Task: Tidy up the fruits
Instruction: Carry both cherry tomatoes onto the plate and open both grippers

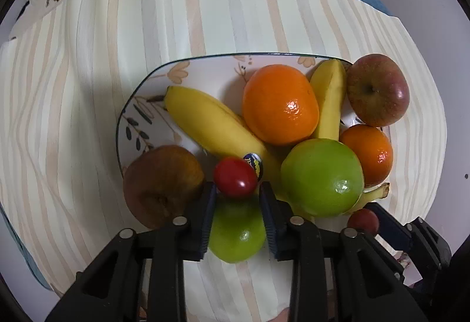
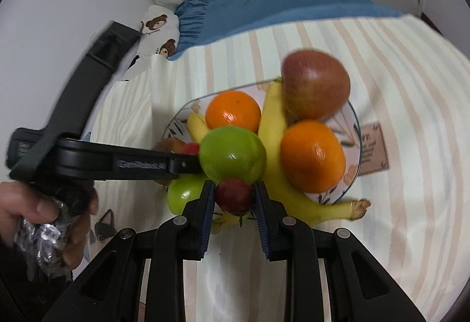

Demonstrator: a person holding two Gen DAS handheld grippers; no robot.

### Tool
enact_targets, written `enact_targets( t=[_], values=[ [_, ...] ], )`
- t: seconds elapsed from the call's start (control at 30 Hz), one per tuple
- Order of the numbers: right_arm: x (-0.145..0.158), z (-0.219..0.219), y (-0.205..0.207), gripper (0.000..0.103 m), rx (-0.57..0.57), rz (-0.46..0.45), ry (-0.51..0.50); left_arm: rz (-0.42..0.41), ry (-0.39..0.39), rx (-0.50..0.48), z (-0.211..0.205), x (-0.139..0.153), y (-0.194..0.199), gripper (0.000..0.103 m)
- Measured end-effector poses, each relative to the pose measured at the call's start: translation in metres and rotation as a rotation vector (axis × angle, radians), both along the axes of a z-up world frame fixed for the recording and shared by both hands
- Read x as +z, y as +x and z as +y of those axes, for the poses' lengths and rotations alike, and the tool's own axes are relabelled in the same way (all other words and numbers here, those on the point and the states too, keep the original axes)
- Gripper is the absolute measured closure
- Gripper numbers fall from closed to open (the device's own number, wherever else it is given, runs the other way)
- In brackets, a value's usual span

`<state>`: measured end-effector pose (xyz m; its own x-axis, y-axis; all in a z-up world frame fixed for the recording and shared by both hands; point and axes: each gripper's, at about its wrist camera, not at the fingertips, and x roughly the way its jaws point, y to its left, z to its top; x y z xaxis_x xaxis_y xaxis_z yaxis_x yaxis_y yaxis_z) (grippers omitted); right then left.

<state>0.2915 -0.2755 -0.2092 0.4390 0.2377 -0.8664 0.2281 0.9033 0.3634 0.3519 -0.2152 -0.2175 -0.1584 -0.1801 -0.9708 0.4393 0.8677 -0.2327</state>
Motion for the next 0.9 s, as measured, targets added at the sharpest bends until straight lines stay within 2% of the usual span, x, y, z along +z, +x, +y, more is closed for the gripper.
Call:
enact_targets(
  t=[0.17,0.23,0.27,0.33,0.43,0.5,0.6,0.8,0.83,0.87,0.9],
  values=[
    [0.002,0.003,0.004,0.074,0.015,0.004,-0.011,0.031,-0.015,0.03,0.009,0.007,0.004,0.063],
    [0.006,0.005,0.004,0.074,0.019,-0.007,0.006,0.006,-0.02,0.035,0.016,0.018,0.003,0.053],
    [0.01,0.006,0.002,0.074,0.024,-0.016,0.008,-0.009,-0.028,0.041,0.019,0.024,0.004,0.049],
    [0.018,0.011,0.002,0.074,0.041,-0.031,0.016,-0.04,-0.043,0.056,0.027,0.037,0.005,0.033],
    [0.021,0.023,0.011,0.074,0.069,-0.038,0.027,-0.117,-0.041,0.082,0.039,0.058,0.009,0.023],
    [0.021,0.03,0.019,0.074,0.085,-0.04,0.026,-0.197,-0.002,0.096,0.049,0.068,0.011,0.018],
    [0.018,0.042,0.031,0.074,0.108,-0.034,0.02,-0.259,0.046,0.104,0.059,0.072,0.01,0.017],
    [0.008,0.056,0.053,0.073,0.107,-0.016,-0.047,-0.271,0.091,0.148,0.083,0.057,0.012,0.017],
    [0.006,0.057,0.056,0.066,0.1,-0.006,-0.06,-0.266,0.096,0.159,0.087,0.053,0.012,0.017],
    [0.007,0.056,0.059,0.055,0.089,0.002,-0.062,-0.259,0.088,0.178,0.091,0.049,0.013,0.017],
    [0.007,0.054,0.059,0.052,0.084,-0.003,-0.036,-0.247,0.083,0.194,0.095,0.045,0.013,0.017]
  ],
)
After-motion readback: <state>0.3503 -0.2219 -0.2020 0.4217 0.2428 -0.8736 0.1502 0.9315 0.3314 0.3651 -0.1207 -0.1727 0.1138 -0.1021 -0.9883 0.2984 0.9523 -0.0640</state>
